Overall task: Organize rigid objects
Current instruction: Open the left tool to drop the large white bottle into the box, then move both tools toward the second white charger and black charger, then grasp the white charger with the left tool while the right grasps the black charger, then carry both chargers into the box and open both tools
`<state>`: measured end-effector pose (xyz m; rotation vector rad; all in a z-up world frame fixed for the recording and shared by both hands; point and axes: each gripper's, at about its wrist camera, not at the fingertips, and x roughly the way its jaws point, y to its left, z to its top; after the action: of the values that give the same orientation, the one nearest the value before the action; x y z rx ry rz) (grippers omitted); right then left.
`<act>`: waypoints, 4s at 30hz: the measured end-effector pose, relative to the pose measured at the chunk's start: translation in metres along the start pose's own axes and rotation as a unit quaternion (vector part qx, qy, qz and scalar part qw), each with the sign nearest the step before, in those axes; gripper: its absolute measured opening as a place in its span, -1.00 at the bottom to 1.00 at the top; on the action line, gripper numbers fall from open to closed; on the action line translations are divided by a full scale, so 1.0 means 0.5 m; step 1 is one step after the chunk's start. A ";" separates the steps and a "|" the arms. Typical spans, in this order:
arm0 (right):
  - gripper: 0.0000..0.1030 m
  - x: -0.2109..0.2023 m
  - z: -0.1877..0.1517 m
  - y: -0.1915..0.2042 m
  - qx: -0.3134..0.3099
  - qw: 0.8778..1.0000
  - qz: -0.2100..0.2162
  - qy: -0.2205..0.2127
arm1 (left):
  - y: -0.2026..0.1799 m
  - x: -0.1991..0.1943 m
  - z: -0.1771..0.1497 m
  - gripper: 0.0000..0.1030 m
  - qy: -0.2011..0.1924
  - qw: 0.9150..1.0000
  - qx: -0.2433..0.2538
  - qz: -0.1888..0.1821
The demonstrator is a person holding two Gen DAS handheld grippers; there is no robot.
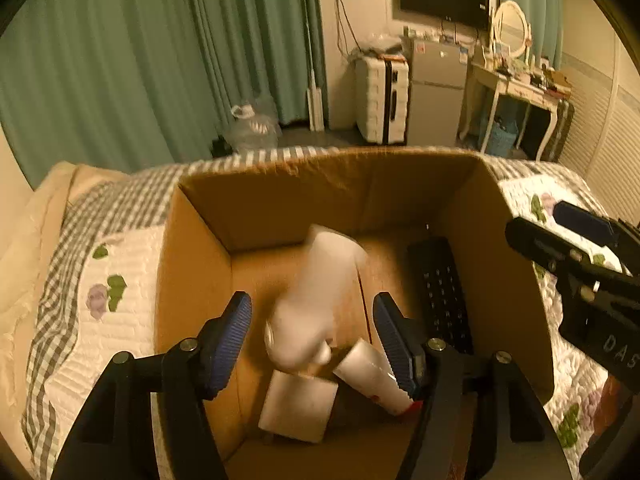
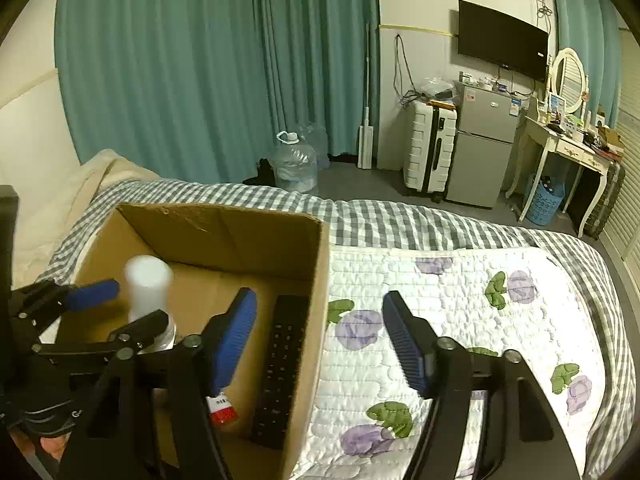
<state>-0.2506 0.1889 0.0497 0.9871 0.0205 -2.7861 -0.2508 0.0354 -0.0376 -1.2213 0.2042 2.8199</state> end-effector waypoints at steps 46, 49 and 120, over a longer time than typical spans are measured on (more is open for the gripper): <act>1.00 -0.262 -0.245 0.070 -0.081 0.996 -0.016 0.039 | 0.014 -0.220 -0.334 0.54 -0.029 0.999 -0.031 -0.006; 1.00 -0.235 -0.258 0.055 -0.068 0.996 -0.016 0.058 | -0.012 -0.180 -0.360 0.53 0.000 0.999 -0.006 -0.044; -0.26 -0.161 -0.230 0.275 -0.142 0.981 0.095 0.088 | 0.161 -0.245 -0.317 -0.18 -0.047 0.996 -0.073 0.019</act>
<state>-0.0931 0.0761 0.0175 1.0932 0.3219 -2.4293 -0.0617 -0.0678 -0.0477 -1.1168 0.0162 2.9629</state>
